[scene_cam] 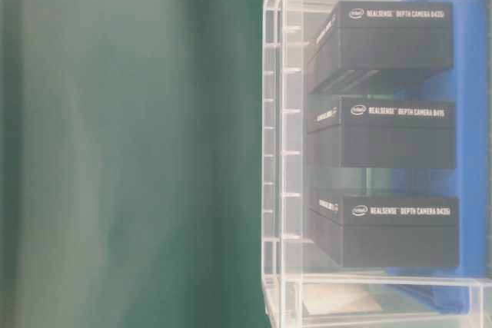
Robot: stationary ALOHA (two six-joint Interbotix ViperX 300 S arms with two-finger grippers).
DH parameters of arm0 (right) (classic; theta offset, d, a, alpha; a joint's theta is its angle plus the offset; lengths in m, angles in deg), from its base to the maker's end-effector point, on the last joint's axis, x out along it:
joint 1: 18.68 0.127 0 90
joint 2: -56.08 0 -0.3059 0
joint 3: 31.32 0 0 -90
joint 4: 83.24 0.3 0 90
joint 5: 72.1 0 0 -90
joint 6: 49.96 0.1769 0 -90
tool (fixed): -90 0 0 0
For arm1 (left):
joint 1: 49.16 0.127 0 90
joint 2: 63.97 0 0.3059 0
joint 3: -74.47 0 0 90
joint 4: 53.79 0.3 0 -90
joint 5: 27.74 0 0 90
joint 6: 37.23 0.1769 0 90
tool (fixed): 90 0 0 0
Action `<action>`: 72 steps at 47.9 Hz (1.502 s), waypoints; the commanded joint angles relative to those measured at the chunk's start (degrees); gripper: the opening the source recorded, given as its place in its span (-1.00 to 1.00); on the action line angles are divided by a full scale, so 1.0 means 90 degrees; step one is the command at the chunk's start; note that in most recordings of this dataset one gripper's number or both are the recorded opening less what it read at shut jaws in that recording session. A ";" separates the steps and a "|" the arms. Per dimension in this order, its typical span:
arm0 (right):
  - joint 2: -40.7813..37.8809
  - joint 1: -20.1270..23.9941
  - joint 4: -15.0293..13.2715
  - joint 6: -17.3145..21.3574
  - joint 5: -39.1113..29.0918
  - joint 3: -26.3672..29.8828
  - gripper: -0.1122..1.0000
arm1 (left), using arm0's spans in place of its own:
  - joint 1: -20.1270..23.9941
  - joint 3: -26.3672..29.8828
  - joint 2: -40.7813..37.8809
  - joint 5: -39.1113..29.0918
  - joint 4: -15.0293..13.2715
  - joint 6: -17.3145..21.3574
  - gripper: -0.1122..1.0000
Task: Take out the box from the case.
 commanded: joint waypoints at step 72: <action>-0.0713 -0.2754 -0.0234 -0.2510 0.0723 0.0361 -0.80 | 0.2480 0.0400 -0.0625 -0.0195 0.0029 0.1602 -0.75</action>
